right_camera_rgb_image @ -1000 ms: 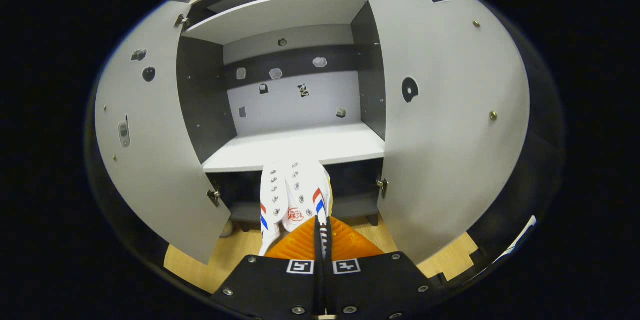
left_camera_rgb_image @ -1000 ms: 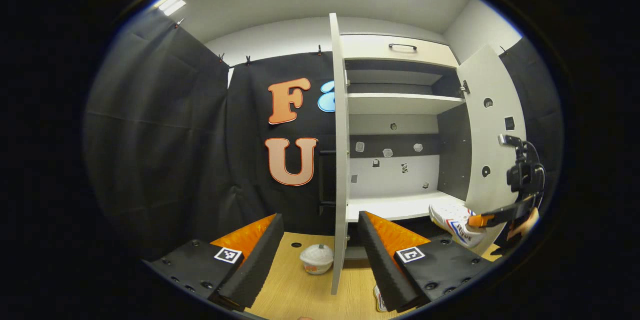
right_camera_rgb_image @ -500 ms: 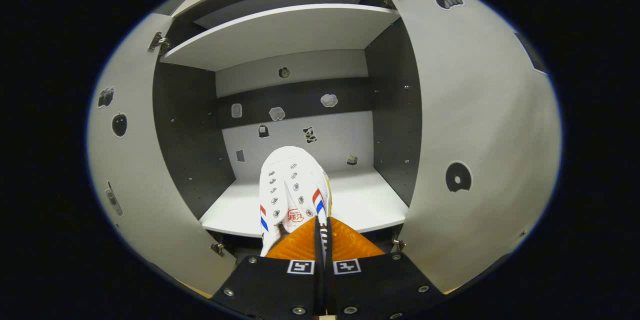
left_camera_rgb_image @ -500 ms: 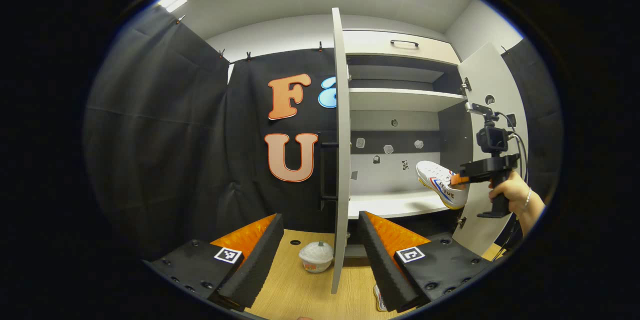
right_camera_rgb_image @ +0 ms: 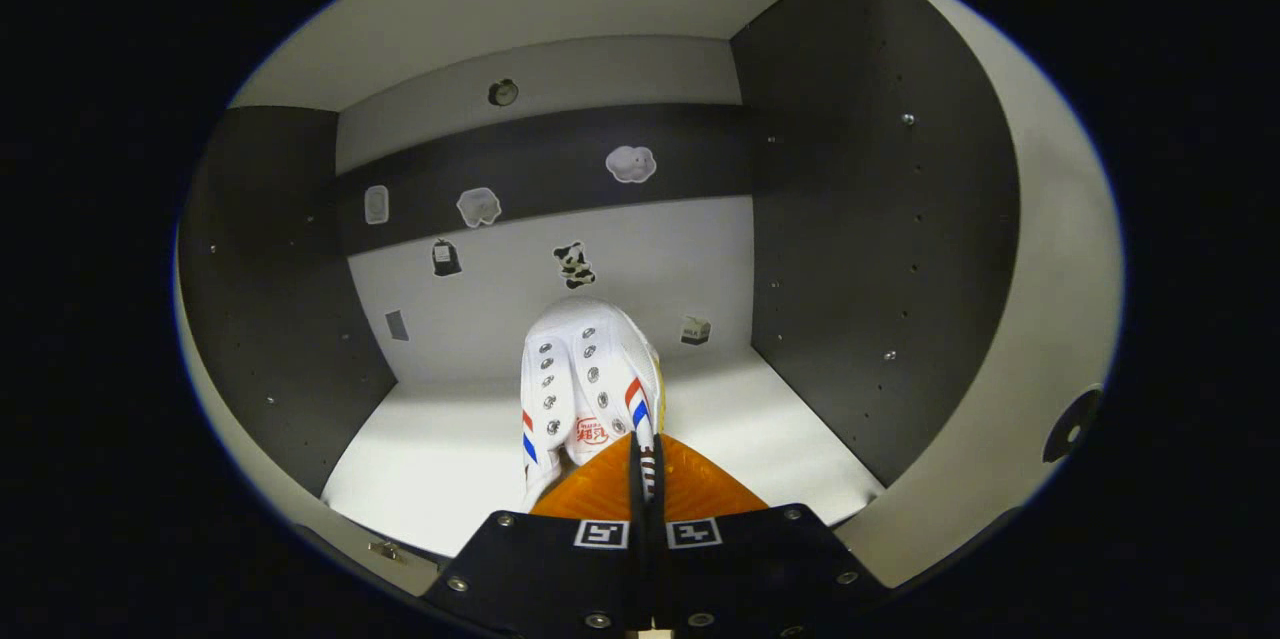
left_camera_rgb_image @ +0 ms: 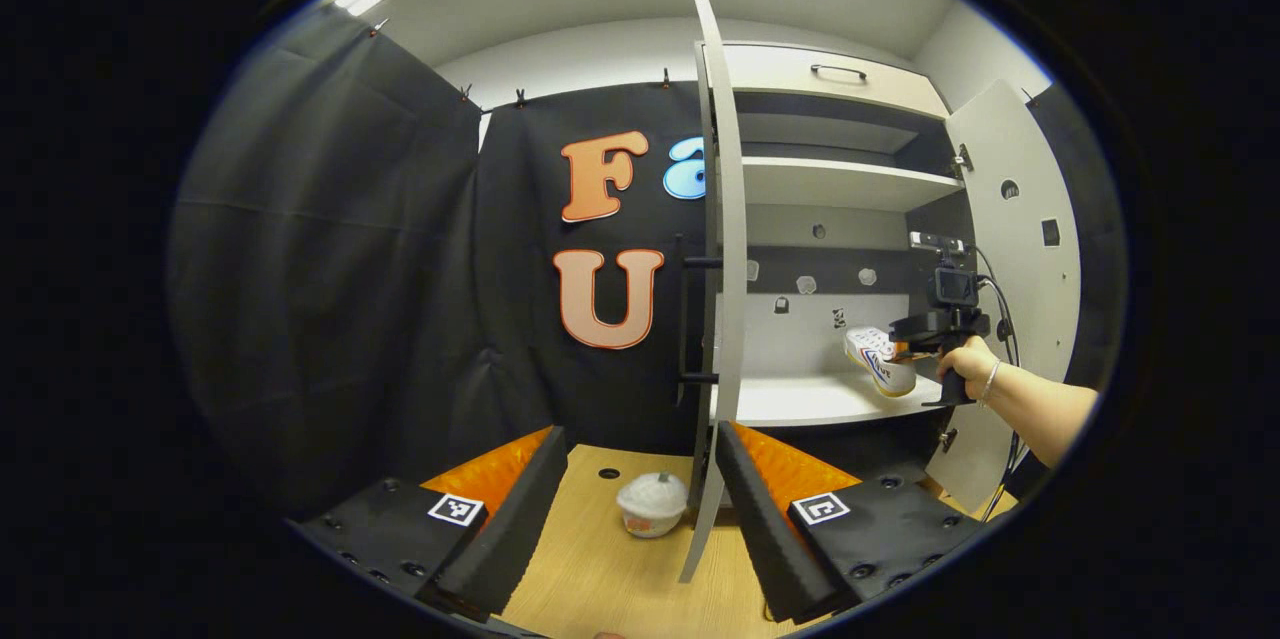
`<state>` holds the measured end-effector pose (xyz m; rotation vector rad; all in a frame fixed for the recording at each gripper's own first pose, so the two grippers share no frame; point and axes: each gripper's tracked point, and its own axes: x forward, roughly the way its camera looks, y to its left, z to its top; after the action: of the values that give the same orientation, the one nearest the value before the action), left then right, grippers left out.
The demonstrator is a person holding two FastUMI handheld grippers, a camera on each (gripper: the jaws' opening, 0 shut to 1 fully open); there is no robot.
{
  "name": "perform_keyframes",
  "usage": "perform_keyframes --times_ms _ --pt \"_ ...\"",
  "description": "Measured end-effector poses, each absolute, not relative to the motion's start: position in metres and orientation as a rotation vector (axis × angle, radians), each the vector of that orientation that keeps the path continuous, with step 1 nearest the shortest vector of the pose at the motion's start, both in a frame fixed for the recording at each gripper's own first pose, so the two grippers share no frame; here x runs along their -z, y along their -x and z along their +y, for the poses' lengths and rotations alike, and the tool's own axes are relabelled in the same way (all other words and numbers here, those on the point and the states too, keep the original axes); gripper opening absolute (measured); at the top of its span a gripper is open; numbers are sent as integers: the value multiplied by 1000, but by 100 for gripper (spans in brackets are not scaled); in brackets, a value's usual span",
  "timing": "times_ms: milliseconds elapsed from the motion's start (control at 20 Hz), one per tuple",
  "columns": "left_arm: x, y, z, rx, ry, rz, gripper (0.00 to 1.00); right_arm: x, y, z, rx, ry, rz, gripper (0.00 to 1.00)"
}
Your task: Grab one shoe with the right hand and put it into the shoe cabinet, grab the other shoe with the left hand and put it into the shoe cabinet; then close the right door with the right hand and the left door with the left hand.
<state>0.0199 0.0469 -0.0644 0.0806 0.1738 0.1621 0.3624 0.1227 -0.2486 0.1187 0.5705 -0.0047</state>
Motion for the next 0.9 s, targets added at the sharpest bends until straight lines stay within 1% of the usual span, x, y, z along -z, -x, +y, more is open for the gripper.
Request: perform_keyframes --times_ms 50,100,200,300,350,400,500,600,650,750,800,850,900 --pt "68 -20 49 -169 -83 182 96 256 -369 123 2 -116 579 0" --pt "70 -21 50 -173 -85 189 94 263 -373 122 8 -110 585 0" --pt "73 -21 51 -178 -90 198 96 270 -380 120 17 -99 589 0" --pt "74 -23 50 -181 -90 199 96 262 -377 125 1 -91 562 11" --pt "74 -23 49 -180 -86 197 96 248 -377 124 0 -73 513 23" --pt "75 -24 46 -177 -83 197 96 234 -375 123 -2 -55 469 25" --pt "74 -24 40 -165 -73 193 98 209 -361 126 -15 -44 420 28" --pt "74 -24 31 -145 -66 192 96 191 -342 127 -35 -25 391 48" --pt "76 -23 26 -135 -66 194 96 182 -333 127 -47 -13 372 68" --pt "78 -20 17 -110 -69 198 96 164 -312 128 -70 20 332 84" --pt "79 -20 10 -95 -70 202 96 157 -300 128 -80 36 314 86" --pt "83 -19 3 -80 -67 206 96 149 -286 127 -89 49 295 93" --pt "87 -17 -3 -64 -62 213 98 141 -273 127 -97 60 280 93"
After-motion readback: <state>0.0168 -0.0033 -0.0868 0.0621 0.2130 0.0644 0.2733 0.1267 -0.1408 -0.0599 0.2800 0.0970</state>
